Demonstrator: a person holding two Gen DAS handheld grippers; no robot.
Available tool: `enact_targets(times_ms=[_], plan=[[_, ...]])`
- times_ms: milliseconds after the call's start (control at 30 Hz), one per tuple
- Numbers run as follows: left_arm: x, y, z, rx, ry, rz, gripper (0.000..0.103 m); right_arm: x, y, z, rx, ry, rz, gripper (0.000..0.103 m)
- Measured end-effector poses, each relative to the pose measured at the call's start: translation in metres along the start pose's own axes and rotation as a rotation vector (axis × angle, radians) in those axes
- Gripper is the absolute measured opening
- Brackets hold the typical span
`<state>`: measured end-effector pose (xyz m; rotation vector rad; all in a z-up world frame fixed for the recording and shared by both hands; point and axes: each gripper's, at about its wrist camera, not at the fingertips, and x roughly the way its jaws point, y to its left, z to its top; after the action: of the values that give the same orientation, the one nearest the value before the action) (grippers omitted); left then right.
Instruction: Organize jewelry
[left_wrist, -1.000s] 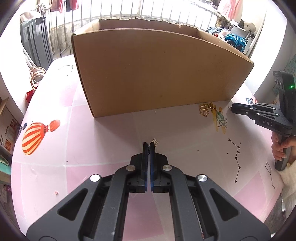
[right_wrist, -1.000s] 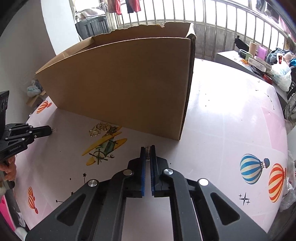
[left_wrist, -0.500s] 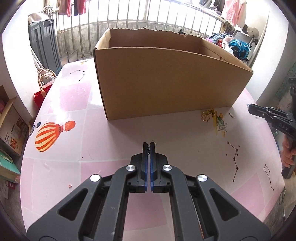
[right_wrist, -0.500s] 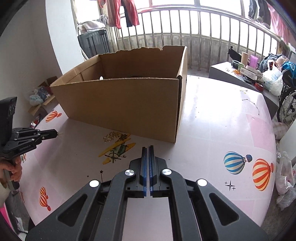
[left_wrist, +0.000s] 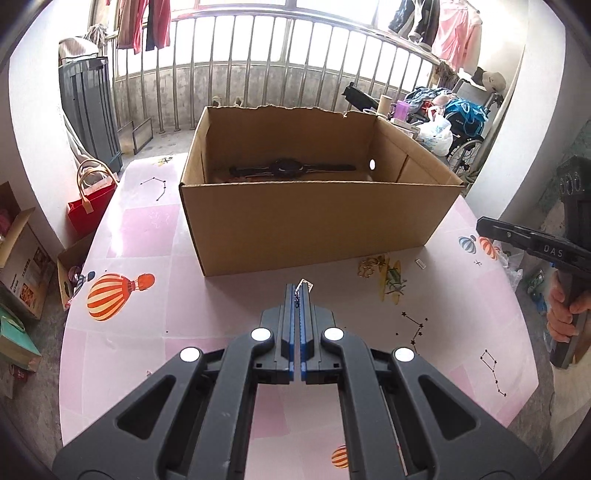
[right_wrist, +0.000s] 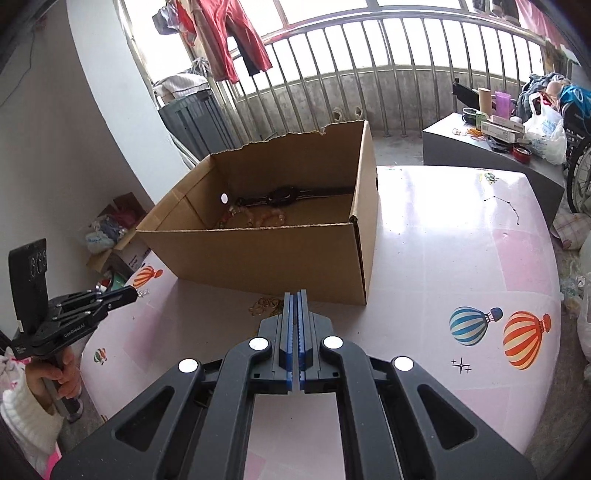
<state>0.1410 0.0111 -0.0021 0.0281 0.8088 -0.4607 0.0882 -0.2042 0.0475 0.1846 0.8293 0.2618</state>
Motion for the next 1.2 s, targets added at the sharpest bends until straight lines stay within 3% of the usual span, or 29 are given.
enact_targets(times_ms=[133, 300, 400, 467, 567, 633, 733, 767, 967, 1200], plan=[[-0.001, -0.006, 0.004, 0.003, -0.002, -0.01, 0.001, 0.034, -0.002, -0.006, -0.102, 0.061, -0.05, 0.005], [0.006, -0.013, 0.0, 0.016, 0.009, -0.016, 0.001, 0.083, -0.011, -0.018, -0.156, 0.145, -0.122, 0.027], [0.009, -0.014, -0.001, 0.033, 0.012, -0.014, 0.001, 0.088, -0.004, -0.026, -0.239, 0.102, -0.194, 0.031], [0.012, -0.014, -0.002, 0.04, 0.014, -0.011, 0.001, 0.086, -0.011, -0.027, -0.137, 0.092, -0.172, 0.023], [0.016, -0.011, -0.001, 0.038, 0.02, -0.013, 0.001, 0.089, 0.004, -0.031, -0.225, 0.112, -0.219, 0.005], [0.018, -0.01, -0.001, 0.032, 0.021, -0.013, 0.001, 0.09, 0.007, -0.029, -0.232, 0.135, -0.23, 0.005], [0.019, -0.01, -0.001, 0.027, 0.023, -0.019, 0.001, 0.087, -0.015, -0.021, -0.091, 0.162, -0.124, 0.005], [0.018, -0.01, -0.001, 0.029, 0.024, -0.022, 0.001, 0.082, -0.02, -0.021, -0.066, 0.146, -0.114, 0.0], [0.014, -0.012, 0.005, 0.052, 0.026, -0.034, 0.001, 0.048, -0.028, -0.013, -0.033, 0.094, -0.058, 0.0], [0.013, -0.011, 0.01, 0.053, 0.022, -0.063, 0.001, 0.06, -0.011, -0.017, -0.249, 0.158, -0.06, 0.002]])
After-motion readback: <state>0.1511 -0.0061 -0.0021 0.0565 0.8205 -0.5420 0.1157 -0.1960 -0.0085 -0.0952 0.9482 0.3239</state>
